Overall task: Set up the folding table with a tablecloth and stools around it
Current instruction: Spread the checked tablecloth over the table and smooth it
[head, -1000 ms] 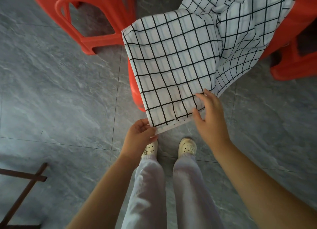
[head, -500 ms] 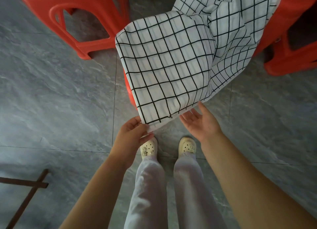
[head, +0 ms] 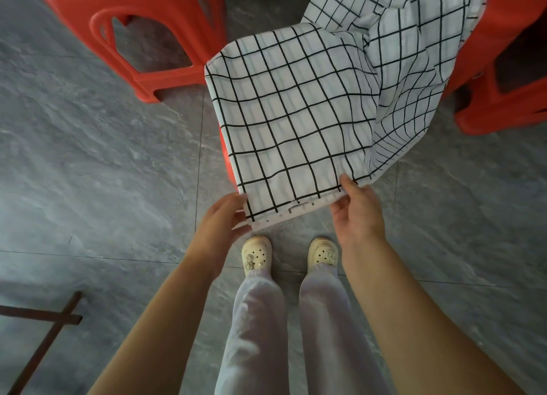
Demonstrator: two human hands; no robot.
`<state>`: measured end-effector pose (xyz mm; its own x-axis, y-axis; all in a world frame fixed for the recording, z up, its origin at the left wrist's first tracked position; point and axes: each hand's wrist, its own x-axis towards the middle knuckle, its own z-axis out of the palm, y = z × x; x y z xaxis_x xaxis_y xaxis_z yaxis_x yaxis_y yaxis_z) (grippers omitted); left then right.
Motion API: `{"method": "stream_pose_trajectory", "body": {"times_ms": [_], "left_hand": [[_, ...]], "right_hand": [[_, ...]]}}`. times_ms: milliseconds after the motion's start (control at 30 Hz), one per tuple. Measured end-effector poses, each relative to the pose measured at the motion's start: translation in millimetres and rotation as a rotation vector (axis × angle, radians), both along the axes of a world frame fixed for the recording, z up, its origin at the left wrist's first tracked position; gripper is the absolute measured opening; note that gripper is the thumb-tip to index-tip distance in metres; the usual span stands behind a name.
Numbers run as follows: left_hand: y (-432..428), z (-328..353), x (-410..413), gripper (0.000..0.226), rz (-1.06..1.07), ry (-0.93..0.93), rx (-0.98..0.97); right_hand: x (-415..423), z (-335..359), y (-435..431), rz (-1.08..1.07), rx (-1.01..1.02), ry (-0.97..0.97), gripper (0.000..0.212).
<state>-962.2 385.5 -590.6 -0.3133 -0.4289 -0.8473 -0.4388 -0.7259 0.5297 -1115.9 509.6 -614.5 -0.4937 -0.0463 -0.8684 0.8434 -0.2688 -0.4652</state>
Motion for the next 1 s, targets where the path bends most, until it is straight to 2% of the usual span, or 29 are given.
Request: {"method": "stream_pose_trajectory", "body": {"times_ms": [133, 233, 333, 433, 467, 567, 667, 767, 867, 1000], "left_hand": [[-15, -3, -22, 0.022, 0.093, 0.025, -0.021], [-17, 2, -35, 0.053, -0.041, -0.077, -0.332], [-15, 10, -36, 0.067, -0.187, -0.072, -0.561], [-17, 19, -34, 0.046, -0.287, -0.055, -0.645], [-17, 21, -33, 0.04, -0.307, -0.064, -0.658], [-22, 26, -31, 0.033, -0.335, -0.101, -0.651], [-28, 30, -30, 0.033, -0.318, -0.114, -0.615], [-30, 35, -31, 0.032, -0.305, -0.105, -0.613], [-28, 38, -32, 0.032, -0.332, -0.105, -0.662], [-28, 47, -32, 0.033, -0.357, -0.118, -0.728]], "right_hand": [[5, 3, 0, 0.068, 0.103, 0.152, 0.012], [8, 7, -3, 0.134, 0.227, 0.284, 0.022], [11, 12, -6, 0.139, 0.313, 0.402, 0.057], [11, 17, -5, 0.2, 0.367, 0.558, 0.087], [10, 18, -5, 0.25, 0.381, 0.605, 0.085], [4, 18, 1, 0.456, 0.449, 0.708, 0.044], [-4, 22, 13, 0.668, 0.49, 0.858, 0.046], [-17, 25, 24, 0.931, 0.771, 1.144, 0.041], [-31, 24, 28, 0.926, 0.961, 1.371, 0.025], [-42, 33, 27, 0.862, 0.99, 1.548, 0.022]]}}
